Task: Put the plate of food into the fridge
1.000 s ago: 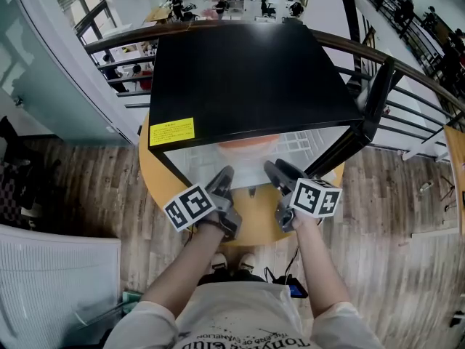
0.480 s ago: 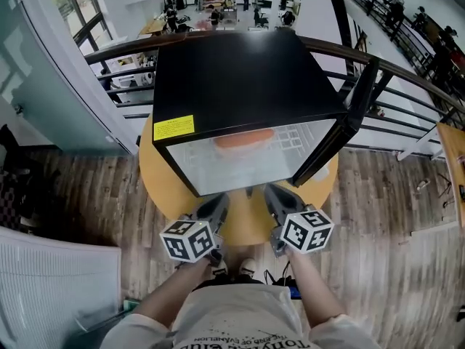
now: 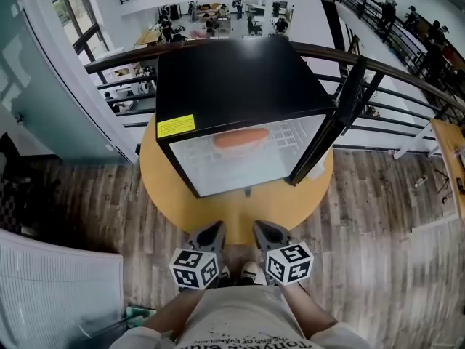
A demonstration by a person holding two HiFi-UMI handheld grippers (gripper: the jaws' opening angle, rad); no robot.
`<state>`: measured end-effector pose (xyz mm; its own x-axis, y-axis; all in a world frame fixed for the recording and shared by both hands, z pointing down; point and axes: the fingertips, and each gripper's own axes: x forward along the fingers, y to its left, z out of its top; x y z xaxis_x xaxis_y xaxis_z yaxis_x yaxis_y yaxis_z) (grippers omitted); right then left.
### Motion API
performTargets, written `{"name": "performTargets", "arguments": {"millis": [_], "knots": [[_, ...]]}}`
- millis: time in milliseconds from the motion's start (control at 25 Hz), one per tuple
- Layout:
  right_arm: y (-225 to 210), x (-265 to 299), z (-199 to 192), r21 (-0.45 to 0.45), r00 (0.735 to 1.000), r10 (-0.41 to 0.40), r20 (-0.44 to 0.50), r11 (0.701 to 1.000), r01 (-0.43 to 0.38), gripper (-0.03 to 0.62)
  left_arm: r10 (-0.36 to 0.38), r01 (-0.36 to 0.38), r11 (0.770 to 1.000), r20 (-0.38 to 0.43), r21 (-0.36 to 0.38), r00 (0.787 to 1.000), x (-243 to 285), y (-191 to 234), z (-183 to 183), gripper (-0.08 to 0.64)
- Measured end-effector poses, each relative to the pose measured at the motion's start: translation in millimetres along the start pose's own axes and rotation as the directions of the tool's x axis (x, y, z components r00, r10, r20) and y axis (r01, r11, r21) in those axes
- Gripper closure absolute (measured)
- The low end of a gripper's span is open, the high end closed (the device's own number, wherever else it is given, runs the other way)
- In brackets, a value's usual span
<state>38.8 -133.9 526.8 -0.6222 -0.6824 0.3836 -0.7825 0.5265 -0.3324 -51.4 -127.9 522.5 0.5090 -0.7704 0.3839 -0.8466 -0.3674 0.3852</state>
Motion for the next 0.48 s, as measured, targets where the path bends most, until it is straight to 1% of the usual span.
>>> {"name": "performTargets", "arguments": {"millis": [240, 400, 480], "knots": [[7.5, -10.1, -26.7, 0.015, 0.999, -0.011, -0.037, 1.000, 0.011, 0.568, 0.012, -0.012, 1.000, -0.040, 0.008, 0.999, -13.7, -2.0, -29.1, 0.537], [5.7, -13.8, -32.1, 0.037, 0.999, -0.025, -0.034, 0.999, 0.026, 0.566, 0.011, -0.009, 1.000, -0.046, 0.028, 0.999, -17.8, -4.2, -35.4, 0.537], [4.8, -14.7, -32.5, 0.034, 0.999, -0.039, -0.035, 0.999, 0.040, 0.566, 0.007, -0.006, 0.999, -0.046, 0.032, 0.999, -17.8, -5.0, -35.0, 0.537]]}}
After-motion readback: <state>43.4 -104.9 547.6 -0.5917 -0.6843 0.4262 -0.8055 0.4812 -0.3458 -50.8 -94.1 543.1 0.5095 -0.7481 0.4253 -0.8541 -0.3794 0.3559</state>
